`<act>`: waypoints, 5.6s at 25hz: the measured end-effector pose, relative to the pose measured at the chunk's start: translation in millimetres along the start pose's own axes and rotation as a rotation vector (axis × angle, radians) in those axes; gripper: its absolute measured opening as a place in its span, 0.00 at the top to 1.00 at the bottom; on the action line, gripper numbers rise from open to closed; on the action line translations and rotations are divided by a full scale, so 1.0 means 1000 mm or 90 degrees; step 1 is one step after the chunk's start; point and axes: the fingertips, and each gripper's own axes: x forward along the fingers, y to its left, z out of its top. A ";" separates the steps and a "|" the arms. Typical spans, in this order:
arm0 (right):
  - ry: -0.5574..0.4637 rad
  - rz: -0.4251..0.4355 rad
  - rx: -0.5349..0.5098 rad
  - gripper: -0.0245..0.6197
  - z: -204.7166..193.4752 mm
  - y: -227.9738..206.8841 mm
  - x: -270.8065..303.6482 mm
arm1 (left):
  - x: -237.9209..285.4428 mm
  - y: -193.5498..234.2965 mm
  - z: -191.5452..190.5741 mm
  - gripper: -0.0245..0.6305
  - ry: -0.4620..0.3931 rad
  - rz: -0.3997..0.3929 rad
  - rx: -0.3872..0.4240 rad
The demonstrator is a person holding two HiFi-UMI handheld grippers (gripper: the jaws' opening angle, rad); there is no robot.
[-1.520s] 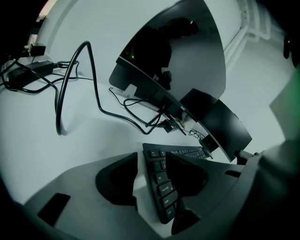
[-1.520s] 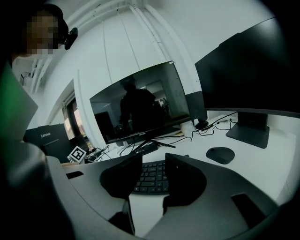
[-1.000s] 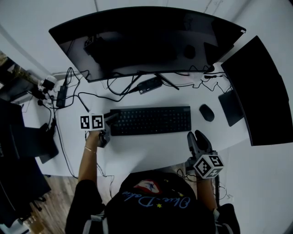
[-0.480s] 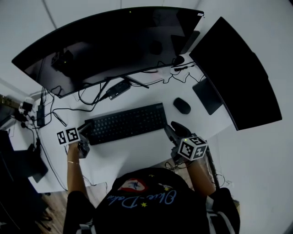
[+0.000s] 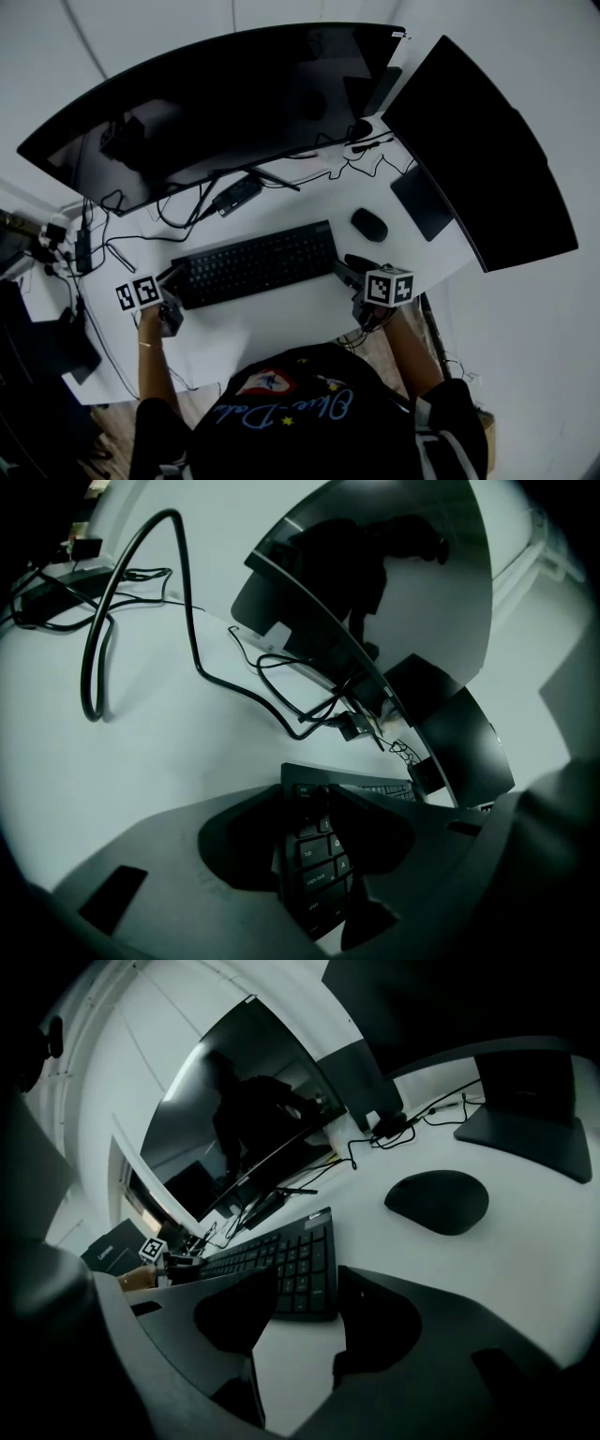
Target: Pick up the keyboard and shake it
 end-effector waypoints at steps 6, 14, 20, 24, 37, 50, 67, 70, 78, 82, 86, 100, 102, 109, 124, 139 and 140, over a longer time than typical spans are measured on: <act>0.052 0.010 0.004 0.66 -0.007 -0.013 0.012 | 0.001 -0.004 -0.001 0.73 0.000 -0.010 -0.004; 0.119 0.022 -0.032 0.65 -0.014 -0.014 0.022 | 0.001 -0.005 0.000 0.73 -0.007 -0.010 -0.004; 0.168 0.030 -0.062 0.65 -0.015 -0.010 0.029 | 0.001 -0.006 0.000 0.73 -0.009 -0.017 -0.006; 0.191 0.080 -0.024 0.66 -0.016 -0.001 0.033 | 0.001 -0.005 0.000 0.73 -0.008 -0.016 -0.008; 0.177 0.072 0.000 0.82 -0.015 -0.012 0.033 | 0.002 -0.005 0.001 0.74 -0.018 -0.005 0.000; 0.142 0.058 -0.039 0.83 -0.019 -0.011 0.024 | -0.007 -0.014 -0.002 0.74 -0.051 -0.005 0.034; 0.023 0.064 -0.118 0.83 0.001 0.012 0.003 | -0.057 -0.042 0.011 0.74 -0.195 -0.011 0.112; -0.002 0.069 -0.134 0.83 0.008 0.020 0.000 | -0.069 -0.050 0.017 0.74 -0.232 -0.015 0.134; -0.072 0.089 -0.183 0.83 0.037 0.043 -0.020 | -0.104 -0.081 0.035 0.74 -0.335 -0.030 0.178; -0.107 0.098 -0.204 0.83 0.045 0.050 -0.028 | -0.115 -0.091 0.039 0.74 -0.370 -0.035 0.203; -0.138 0.100 -0.218 0.83 0.050 0.053 -0.036 | -0.120 -0.099 0.041 0.74 -0.392 -0.041 0.216; -0.201 0.102 -0.244 0.83 0.055 0.058 -0.056 | -0.137 -0.124 0.038 0.75 -0.456 -0.063 0.266; -0.214 0.107 -0.256 0.83 0.058 0.060 -0.060 | -0.142 -0.127 0.037 0.75 -0.473 -0.066 0.274; -0.256 0.114 -0.286 0.83 0.065 0.069 -0.072 | -0.161 -0.141 0.038 0.75 -0.528 -0.080 0.309; -0.290 0.119 -0.306 0.83 0.064 0.083 -0.088 | -0.188 -0.155 0.030 0.75 -0.575 -0.085 0.339; -0.277 0.113 -0.303 0.83 0.068 0.078 -0.086 | -0.185 -0.158 0.029 0.75 -0.570 -0.074 0.331; -0.276 0.112 -0.302 0.83 0.069 0.077 -0.085 | -0.184 -0.158 0.029 0.75 -0.567 -0.072 0.330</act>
